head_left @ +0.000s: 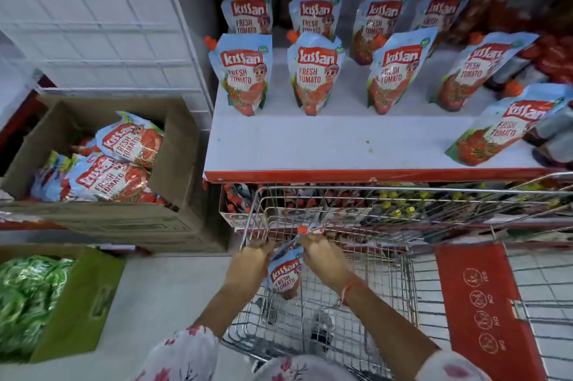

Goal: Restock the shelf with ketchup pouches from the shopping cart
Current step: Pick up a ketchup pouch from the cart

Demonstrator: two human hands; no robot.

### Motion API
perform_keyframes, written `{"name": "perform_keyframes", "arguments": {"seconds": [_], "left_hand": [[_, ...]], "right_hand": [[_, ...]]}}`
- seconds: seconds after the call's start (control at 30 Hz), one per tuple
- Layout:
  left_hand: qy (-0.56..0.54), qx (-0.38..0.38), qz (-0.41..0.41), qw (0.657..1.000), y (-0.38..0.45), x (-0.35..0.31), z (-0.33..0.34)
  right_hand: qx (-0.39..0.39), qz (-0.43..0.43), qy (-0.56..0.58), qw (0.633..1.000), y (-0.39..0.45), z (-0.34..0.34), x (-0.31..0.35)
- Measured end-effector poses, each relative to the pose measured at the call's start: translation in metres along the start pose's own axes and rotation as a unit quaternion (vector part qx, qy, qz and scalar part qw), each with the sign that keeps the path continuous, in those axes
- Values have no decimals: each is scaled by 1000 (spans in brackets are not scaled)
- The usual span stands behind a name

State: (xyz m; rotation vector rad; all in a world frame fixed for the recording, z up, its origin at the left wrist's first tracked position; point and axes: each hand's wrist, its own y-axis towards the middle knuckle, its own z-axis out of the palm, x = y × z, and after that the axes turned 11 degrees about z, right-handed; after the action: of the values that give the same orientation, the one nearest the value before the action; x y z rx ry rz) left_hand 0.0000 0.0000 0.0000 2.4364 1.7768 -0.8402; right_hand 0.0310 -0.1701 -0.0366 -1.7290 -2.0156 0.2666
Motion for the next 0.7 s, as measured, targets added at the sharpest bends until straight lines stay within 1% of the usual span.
{"name": "perform_keyframes", "arguments": {"seconds": [0.17,0.3,0.4,0.47,0.57,0.63,0.7], "left_hand": [[-19,3,6,1000,11,7,7],[-47,-5,33,998,14,14,22],[-59,6,34,998,16,14,28],[-65,26,25,997,17,17,28],[-67,35,47,996,16,21,28],[-70,32,62,995,13,22,28],[-79,22,60,995,10,22,29]], "right_hand": [[35,-13,-50,998,28,28,-1],[36,-8,-46,998,41,49,-6],[29,-31,-22,999,38,48,-6],[26,-38,3,999,27,46,-9],[32,-39,44,998,7,35,-17],[9,-46,85,995,-6,16,-19],[-13,-54,117,992,-17,-1,-22]]}}
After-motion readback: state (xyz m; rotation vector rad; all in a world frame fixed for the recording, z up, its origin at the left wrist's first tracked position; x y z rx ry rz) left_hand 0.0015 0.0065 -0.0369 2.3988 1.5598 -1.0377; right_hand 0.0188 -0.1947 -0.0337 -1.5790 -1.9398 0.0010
